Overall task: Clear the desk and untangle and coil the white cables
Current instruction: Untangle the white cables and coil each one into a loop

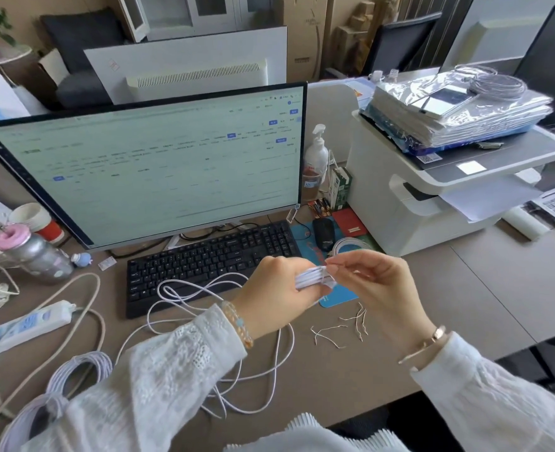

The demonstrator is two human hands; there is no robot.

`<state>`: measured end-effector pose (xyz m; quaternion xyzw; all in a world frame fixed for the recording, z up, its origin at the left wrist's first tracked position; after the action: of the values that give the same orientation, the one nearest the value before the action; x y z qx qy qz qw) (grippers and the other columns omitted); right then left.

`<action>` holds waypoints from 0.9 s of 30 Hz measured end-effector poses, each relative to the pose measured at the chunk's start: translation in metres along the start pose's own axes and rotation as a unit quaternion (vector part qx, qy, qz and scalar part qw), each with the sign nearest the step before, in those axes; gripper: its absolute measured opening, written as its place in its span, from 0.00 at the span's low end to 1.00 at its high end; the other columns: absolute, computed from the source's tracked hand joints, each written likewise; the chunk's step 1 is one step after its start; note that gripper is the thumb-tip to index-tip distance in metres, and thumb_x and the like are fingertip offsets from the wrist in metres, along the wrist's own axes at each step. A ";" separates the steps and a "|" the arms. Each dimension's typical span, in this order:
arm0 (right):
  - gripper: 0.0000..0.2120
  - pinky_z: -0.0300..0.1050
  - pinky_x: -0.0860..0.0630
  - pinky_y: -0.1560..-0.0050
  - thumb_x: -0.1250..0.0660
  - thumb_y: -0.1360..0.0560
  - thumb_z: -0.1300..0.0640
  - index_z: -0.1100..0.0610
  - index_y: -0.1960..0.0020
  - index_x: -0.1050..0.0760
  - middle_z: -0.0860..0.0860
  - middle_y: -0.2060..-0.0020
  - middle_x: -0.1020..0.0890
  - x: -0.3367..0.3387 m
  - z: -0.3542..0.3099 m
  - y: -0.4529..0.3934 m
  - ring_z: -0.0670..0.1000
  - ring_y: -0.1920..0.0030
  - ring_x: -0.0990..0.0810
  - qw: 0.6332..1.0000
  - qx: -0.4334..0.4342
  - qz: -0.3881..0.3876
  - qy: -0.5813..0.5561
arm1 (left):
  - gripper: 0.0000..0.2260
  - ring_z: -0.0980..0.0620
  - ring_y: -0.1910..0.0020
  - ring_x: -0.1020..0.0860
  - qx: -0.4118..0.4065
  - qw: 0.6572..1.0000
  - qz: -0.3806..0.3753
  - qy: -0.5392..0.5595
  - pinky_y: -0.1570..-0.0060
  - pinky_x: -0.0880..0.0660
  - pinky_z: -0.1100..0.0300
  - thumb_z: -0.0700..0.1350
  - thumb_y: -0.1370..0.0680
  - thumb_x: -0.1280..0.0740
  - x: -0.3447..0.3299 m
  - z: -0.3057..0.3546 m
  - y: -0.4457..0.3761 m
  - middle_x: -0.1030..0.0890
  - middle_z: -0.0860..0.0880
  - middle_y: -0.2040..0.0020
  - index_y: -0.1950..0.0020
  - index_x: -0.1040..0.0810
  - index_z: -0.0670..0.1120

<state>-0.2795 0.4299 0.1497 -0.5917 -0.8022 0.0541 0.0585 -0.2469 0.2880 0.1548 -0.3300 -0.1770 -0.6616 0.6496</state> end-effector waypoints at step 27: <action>0.17 0.45 0.21 0.55 0.33 0.27 0.46 0.55 0.44 0.22 0.49 0.60 0.17 -0.053 0.029 -0.001 0.49 0.59 0.18 0.963 -0.045 -0.227 0.141 | 0.14 0.58 0.81 0.40 0.293 0.854 -0.091 0.419 0.80 0.43 0.66 0.30 0.25 0.33 -0.007 -0.053 0.026 0.31 0.50 0.74 0.40 0.24 0.35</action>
<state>-0.2698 0.3781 0.1195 -0.3980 -0.9006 -0.0809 0.1547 -0.2325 0.2555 0.1066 0.2019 -0.1034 -0.7110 0.6655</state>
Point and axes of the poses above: each hand's wrist, its own y-axis away from the middle knuckle, its own x-axis out of the back of the hand, z = x × y, the point moved 7 cm from there along -y, towards the middle knuckle
